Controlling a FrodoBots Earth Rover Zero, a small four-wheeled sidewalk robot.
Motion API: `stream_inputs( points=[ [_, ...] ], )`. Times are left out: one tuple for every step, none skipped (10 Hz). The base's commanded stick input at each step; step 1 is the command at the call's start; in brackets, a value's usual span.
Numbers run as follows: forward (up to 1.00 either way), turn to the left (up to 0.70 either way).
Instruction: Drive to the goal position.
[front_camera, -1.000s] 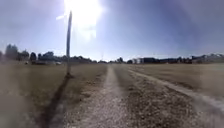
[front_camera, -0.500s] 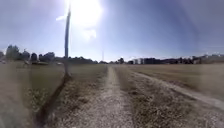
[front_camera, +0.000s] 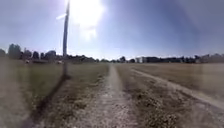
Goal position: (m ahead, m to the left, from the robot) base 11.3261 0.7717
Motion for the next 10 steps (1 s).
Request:
stream_inputs(
  points=[
    [0.50, 0.00],
    [0.50, 0.00],
    [0.50, 0.00],
    [0.50, 0.00],
    [0.50, 0.00],
    [0.50, 0.00],
    [0.50, -0.21],
    [0.50, -0.44],
    [0.50, -0.50],
    [0.50, -0.50]
  ],
)
